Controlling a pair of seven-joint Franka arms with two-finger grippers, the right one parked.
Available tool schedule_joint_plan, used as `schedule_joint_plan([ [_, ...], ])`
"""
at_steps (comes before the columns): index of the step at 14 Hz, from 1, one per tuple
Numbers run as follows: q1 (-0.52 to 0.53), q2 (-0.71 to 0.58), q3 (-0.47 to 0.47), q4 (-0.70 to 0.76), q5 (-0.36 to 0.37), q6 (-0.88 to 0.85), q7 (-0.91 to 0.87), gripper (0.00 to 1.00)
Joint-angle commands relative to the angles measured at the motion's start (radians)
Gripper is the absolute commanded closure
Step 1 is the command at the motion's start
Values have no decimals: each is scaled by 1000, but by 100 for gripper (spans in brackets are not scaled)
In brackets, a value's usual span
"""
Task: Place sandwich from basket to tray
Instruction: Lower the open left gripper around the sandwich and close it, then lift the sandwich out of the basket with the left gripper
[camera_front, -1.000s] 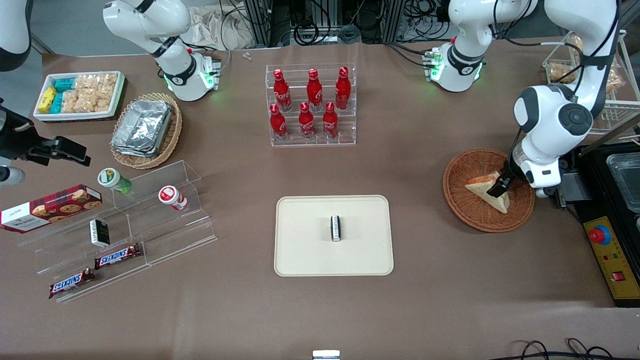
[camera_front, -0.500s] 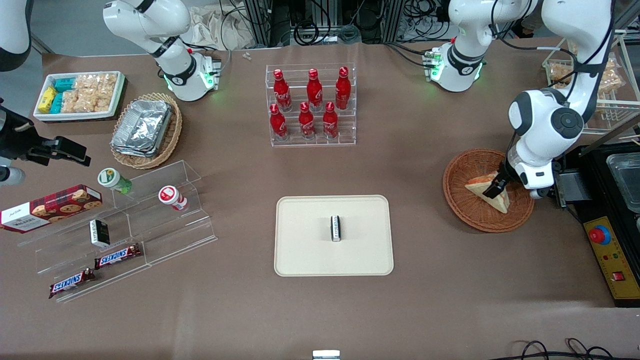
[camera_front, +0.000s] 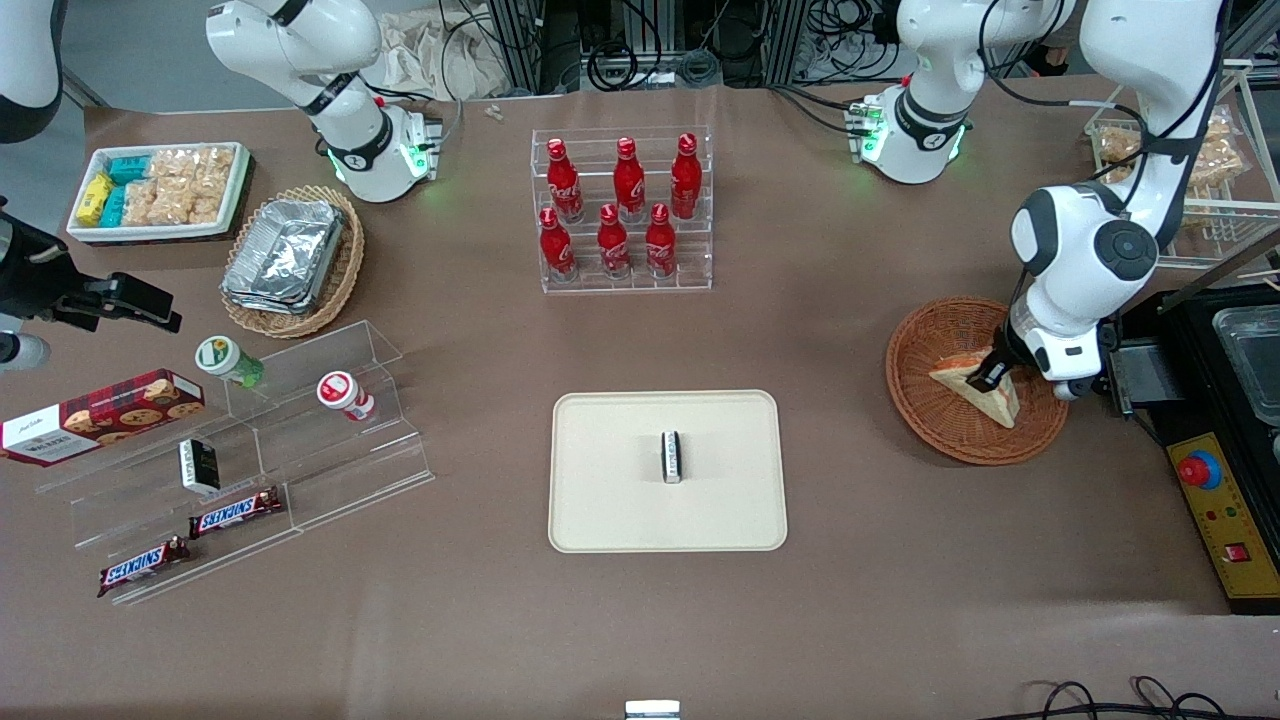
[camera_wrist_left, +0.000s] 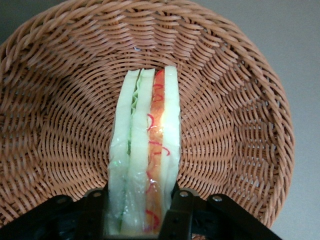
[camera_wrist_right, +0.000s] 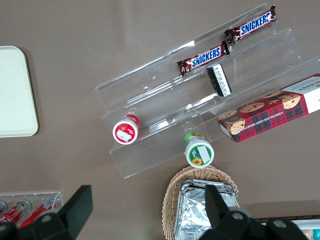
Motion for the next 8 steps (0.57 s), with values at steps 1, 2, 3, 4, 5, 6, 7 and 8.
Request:
schedule_joint_plan([
  [1,2,-68,-4,-34,23,24,-45,100],
  [2,2,-99,-5,-17,27,-31,-40,100],
  [3,2,-123,-7,1,27,-82,-35,100],
  [4,2,-139,-8,41,27,-139,-31,100],
  [5,2,-140,-11,92,29,-208,-29,100],
  [6,0,-140,-14,164,44,-298,-29,100],
  [7,0,-133,-27,264,49,-419,-29,100],
  [8,0,-114,-50,378,49,-552,-26,100],
])
